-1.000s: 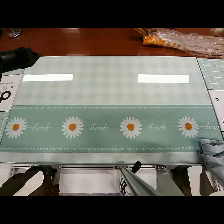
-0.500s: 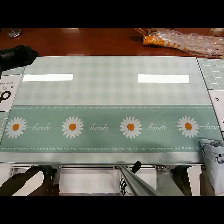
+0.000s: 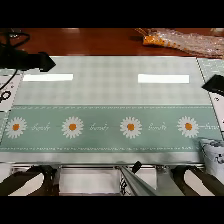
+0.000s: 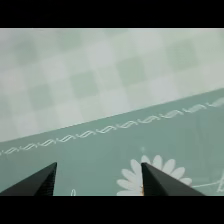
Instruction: Fold the shirts.
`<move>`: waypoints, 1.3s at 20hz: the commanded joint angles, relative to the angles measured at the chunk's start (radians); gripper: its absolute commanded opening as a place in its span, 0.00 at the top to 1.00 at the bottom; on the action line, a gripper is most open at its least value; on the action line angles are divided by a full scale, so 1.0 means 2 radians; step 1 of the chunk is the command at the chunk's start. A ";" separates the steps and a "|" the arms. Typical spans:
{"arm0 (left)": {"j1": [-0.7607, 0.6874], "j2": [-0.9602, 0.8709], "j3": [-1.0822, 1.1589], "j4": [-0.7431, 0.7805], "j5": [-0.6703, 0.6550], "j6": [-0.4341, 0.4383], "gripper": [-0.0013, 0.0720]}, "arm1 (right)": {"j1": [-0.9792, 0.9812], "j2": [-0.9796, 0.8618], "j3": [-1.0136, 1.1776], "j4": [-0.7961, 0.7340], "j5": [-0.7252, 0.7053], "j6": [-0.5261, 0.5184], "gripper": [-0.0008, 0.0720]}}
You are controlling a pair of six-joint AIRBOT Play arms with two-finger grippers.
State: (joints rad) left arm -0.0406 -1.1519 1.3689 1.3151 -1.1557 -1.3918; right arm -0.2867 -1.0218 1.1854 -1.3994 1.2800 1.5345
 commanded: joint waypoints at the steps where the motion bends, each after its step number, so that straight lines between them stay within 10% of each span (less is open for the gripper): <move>1: -0.062 -0.007 0.021 0.121 -0.109 -0.053 0.01 | 0.126 -0.046 0.046 -0.073 0.061 0.019 0.16; 26: -0.120 -0.058 0.021 0.130 -0.124 -0.100 0.02 | 0.148 -0.050 0.047 -0.074 0.052 0.018 0.16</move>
State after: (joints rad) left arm -0.2810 -1.2671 1.4094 1.5742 -1.4033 -1.5932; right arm 0.0082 -1.1202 1.2785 -1.5475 1.3830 1.5703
